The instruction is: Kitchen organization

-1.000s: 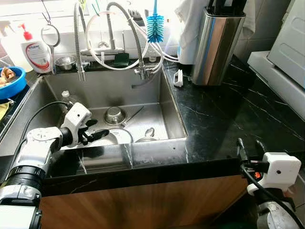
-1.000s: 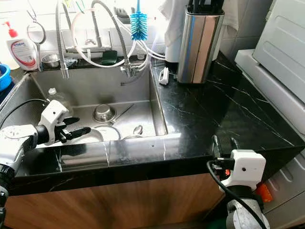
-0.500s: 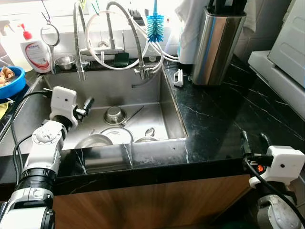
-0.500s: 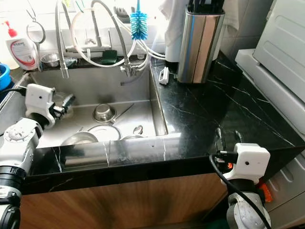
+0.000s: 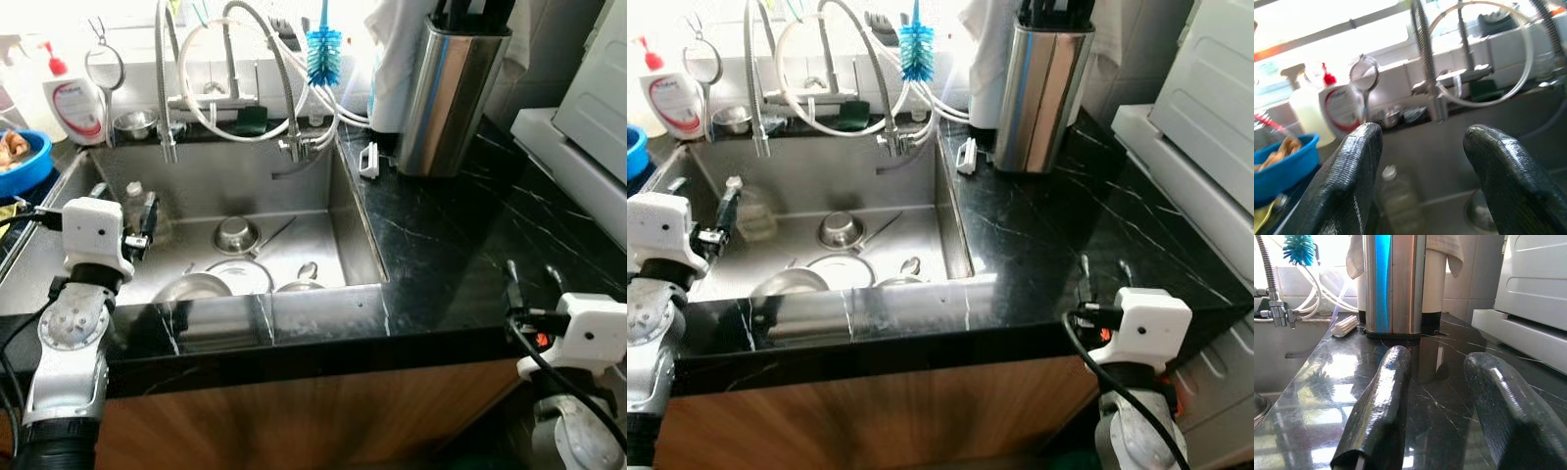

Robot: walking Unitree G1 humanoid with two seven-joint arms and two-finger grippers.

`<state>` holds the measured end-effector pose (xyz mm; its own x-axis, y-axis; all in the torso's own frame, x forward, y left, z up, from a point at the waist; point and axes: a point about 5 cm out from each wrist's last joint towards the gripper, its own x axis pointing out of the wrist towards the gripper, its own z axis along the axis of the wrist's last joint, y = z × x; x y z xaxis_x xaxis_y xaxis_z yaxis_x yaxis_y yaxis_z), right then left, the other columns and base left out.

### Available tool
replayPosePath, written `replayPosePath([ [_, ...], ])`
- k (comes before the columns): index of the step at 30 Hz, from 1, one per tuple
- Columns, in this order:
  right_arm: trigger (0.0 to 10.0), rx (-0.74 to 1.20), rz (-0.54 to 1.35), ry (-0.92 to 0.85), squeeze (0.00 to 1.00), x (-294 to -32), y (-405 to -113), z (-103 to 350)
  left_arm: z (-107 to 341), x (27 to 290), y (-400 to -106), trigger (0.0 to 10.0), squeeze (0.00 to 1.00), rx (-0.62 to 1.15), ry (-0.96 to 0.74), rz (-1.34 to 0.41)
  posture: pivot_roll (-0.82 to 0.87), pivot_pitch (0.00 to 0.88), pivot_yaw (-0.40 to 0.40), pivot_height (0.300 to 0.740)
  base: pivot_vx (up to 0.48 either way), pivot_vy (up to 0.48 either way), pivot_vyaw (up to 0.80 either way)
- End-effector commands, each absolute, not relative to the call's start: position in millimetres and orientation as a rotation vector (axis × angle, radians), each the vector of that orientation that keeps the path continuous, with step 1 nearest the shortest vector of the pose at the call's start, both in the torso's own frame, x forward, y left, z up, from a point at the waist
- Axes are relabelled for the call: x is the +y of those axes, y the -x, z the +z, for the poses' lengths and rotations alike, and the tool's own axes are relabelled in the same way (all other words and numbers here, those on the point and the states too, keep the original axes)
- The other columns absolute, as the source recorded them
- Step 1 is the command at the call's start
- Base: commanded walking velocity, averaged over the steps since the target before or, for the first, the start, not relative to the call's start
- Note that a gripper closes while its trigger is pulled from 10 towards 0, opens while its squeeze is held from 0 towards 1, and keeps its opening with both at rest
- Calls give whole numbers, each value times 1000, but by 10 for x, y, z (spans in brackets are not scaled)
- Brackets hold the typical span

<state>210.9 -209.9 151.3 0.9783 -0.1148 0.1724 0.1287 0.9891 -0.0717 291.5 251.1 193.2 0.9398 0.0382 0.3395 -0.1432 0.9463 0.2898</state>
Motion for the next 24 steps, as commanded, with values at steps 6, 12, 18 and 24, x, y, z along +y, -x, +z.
replayPosePath([
  [6,10000,-168,-151,83,0,-2114,-2034,1540,1870,2556,-2745,10000,0,-294,-321,161,44,35,-30,740,0,0,0],
  [12,10000,-185,-156,106,0,-2117,-2088,1580,1890,2482,-2805,10000,0,-294,-305,149,44,29,-23,740,0,0,344],
  [18,10000,-175,-146,117,0,-2097,-2092,1558,1895,2463,-2804,10000,0,-284,-302,146,45,29,-18,740,0,0,800],
  [24,10000,-181,-149,120,0,-2101,-2099,1561,1887,2415,-2829,10000,0,-283,-310,123,43,19,-6,740,0,0,800],
])
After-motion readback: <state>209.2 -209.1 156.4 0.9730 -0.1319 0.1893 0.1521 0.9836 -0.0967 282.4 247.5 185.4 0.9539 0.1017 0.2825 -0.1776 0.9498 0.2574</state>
